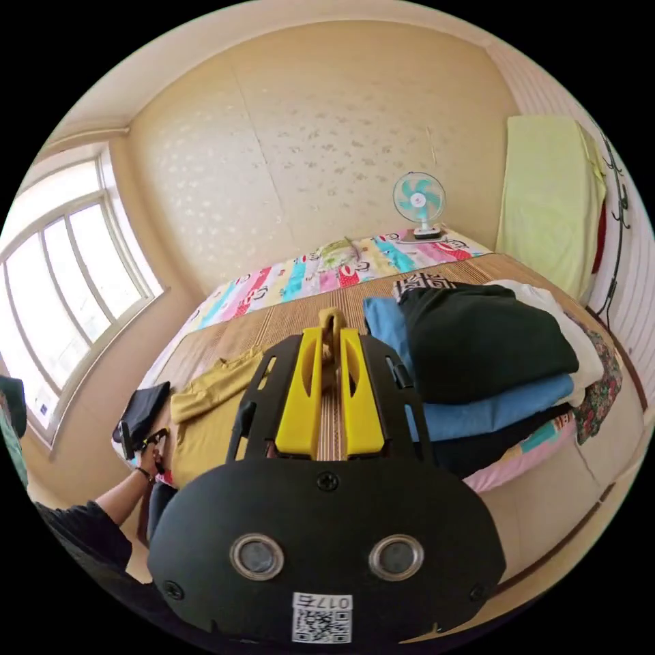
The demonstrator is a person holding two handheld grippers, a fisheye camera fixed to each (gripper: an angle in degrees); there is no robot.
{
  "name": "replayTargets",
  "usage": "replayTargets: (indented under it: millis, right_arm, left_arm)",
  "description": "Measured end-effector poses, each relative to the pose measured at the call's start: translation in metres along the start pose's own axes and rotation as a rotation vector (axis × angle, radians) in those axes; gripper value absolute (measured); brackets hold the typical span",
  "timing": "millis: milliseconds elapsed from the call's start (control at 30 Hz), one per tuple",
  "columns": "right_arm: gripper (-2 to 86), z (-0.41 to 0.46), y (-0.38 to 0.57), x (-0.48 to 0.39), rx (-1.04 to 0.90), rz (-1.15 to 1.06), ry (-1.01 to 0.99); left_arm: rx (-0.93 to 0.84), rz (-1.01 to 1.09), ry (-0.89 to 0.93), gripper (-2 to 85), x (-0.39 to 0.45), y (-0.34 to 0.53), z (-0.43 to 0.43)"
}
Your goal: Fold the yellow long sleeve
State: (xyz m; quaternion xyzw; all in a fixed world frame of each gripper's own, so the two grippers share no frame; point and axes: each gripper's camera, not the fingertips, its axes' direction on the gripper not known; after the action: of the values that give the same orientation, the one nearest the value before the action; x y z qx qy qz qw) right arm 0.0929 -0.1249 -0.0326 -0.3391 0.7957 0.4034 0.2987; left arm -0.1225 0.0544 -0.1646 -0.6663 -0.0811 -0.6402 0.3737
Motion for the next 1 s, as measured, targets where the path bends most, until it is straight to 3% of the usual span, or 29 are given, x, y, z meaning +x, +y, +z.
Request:
replayTargets:
  millis: [67,133,300,400,467,567,700,767,1000]
  right_arm:
    - [2.5,0.008,-0.038,0.045,-0.089,0.245,0.088]
    - [2.5,0.008,-0.056,0.050,-0.053,0.321,-0.068]
    - [3.5,0.048,-0.090,-0.088,0.019,0.015,-0.304]
    - [4.9,0.115,-0.082,-0.203,-0.124,-0.185,-0.588]
    - [6.9,0.182,-0.051,-0.279,-0.375,-0.296,-0.881]
    - [10.4,0.221,-0.011,-0.300,-0.488,-0.240,-1.066]
    - [10.2,0.244,0.027,-0.275,-0.480,-0.199,-0.882]
    - [9.9,0.266,0.053,-0.261,-0.575,-0.269,-0.670]
    - [9.3,0.263,0.195,-0.218,-0.632,-0.572,-0.039]
  left_arm:
    - [0.000,-0.007,0.015,-0.9,-0.004,-0.002,0.000]
    - [0.001,-0.014,0.032,-0.9,-0.007,-0.004,-0.001]
    - [0.003,0.009,-0.019,-1.0,0.000,-0.008,-0.001]
    - [0.003,0.018,-0.039,-1.0,0.002,-0.012,0.000]
    - [0.003,0.011,-0.024,-0.9,-0.001,-0.015,0.000]
    - [0.005,0.003,-0.006,-0.9,-0.005,-0.020,0.001]
    - [0.008,0.018,-0.041,-0.9,-0.001,-0.024,0.003]
    - [0.009,0.022,-0.047,-0.9,-0.001,-0.028,0.005]
    - [0.009,0.017,-0.037,-0.9,-0.005,-0.040,0.008]
